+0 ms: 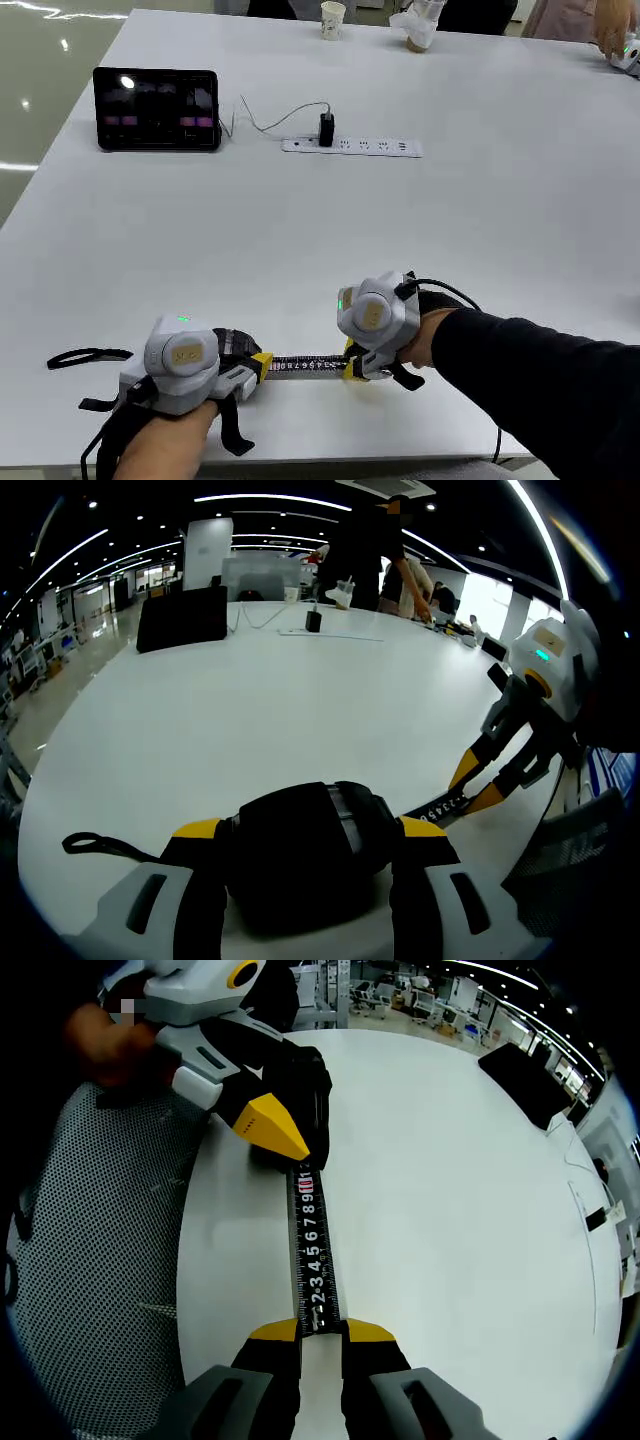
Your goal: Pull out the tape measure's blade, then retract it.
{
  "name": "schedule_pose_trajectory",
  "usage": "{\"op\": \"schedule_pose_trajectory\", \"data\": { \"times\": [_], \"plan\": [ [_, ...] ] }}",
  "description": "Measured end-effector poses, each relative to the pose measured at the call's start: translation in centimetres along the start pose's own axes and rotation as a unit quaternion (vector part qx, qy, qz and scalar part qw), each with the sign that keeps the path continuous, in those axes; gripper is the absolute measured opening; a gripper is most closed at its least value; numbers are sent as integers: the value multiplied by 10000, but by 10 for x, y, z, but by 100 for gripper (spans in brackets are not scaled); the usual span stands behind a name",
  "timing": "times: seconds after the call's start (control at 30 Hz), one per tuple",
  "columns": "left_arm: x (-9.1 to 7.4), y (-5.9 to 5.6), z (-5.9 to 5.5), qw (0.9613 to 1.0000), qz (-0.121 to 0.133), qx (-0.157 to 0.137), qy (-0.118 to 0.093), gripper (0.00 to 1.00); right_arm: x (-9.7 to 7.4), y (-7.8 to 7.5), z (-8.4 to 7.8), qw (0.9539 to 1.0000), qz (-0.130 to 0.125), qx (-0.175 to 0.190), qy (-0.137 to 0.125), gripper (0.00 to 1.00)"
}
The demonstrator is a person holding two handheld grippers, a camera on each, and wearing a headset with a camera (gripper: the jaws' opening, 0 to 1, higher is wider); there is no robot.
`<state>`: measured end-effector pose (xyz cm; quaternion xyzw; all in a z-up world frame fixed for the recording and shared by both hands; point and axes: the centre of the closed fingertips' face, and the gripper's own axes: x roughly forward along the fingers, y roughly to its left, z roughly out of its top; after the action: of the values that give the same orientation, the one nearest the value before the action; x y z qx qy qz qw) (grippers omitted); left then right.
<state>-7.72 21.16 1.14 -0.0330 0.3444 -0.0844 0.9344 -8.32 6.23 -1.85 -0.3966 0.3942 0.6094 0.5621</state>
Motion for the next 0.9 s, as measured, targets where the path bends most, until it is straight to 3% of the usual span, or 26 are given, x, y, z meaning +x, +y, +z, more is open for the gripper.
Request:
{"op": "schedule_pose_trajectory", "data": {
  "times": [0.9],
  "plan": [
    [-1, 0, 0, 10000, -87, 27, 17, 61, 5, 0, 13, 9999, -21, 78, -106, 11]
  ]
}}
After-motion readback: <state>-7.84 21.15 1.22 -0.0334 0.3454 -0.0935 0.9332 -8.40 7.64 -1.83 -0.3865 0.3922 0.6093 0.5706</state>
